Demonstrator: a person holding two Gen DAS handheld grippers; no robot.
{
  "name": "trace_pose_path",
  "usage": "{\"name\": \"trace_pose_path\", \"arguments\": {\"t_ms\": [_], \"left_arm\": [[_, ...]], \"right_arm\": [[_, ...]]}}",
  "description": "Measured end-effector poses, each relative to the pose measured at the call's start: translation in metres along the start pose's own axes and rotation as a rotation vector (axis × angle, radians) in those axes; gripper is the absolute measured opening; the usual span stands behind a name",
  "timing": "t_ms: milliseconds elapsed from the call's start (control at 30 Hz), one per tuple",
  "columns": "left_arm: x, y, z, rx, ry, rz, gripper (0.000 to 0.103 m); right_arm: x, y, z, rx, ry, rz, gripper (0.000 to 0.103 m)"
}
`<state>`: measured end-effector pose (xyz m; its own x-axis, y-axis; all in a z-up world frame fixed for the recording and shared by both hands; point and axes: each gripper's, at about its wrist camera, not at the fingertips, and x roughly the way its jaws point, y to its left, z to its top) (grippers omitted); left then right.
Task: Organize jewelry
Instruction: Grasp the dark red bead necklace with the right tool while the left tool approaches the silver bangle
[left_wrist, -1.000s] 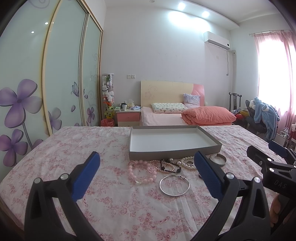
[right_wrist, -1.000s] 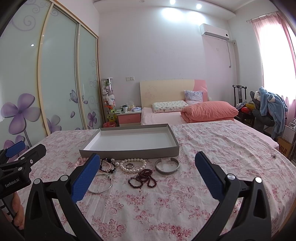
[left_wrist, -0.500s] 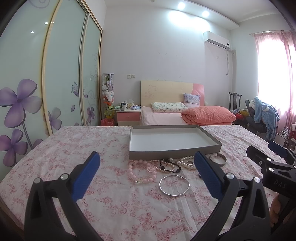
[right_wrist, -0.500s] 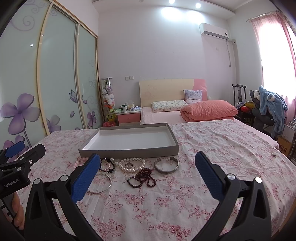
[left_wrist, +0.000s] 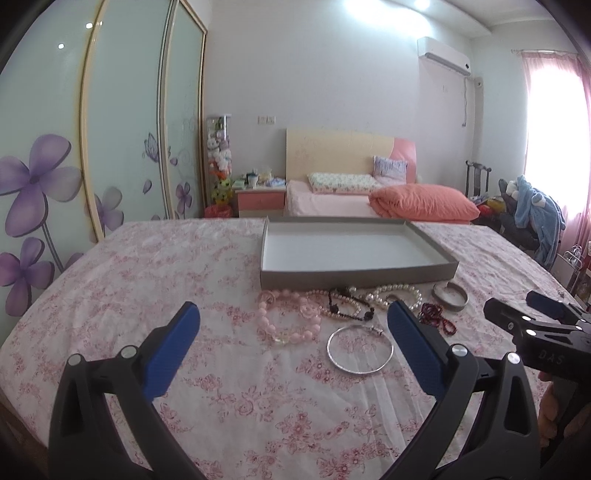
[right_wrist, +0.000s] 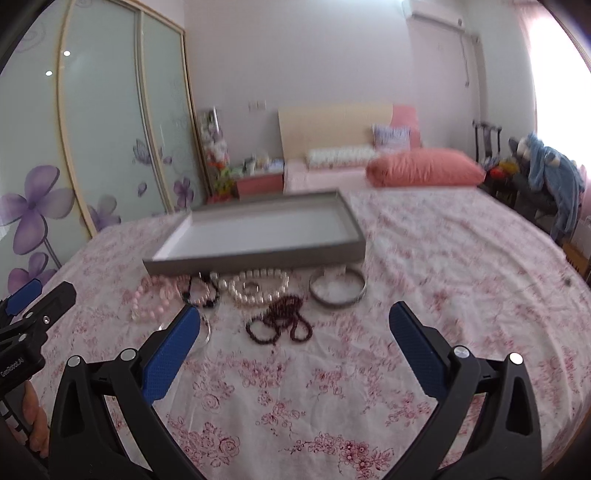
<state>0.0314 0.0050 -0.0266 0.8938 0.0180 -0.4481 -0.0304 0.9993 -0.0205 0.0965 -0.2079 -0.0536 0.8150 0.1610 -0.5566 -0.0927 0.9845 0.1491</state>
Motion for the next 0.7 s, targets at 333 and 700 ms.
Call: {"name": "trace_pose_path", "arguments": {"t_ms": [333, 700], "left_arm": [[0.043, 0.010, -0.006, -0.050, 0.206, -0.025, 0.099], [0.063, 0.007, -0.009, -0.044, 0.293, -0.066, 0.099]], "right_arm": [[0.064, 0.004, -0.001, -0.035, 0.296, -0.012, 0.082], [0.086, 0.031, 0.005, -0.141, 0.342, -0.044, 0.066]]}}
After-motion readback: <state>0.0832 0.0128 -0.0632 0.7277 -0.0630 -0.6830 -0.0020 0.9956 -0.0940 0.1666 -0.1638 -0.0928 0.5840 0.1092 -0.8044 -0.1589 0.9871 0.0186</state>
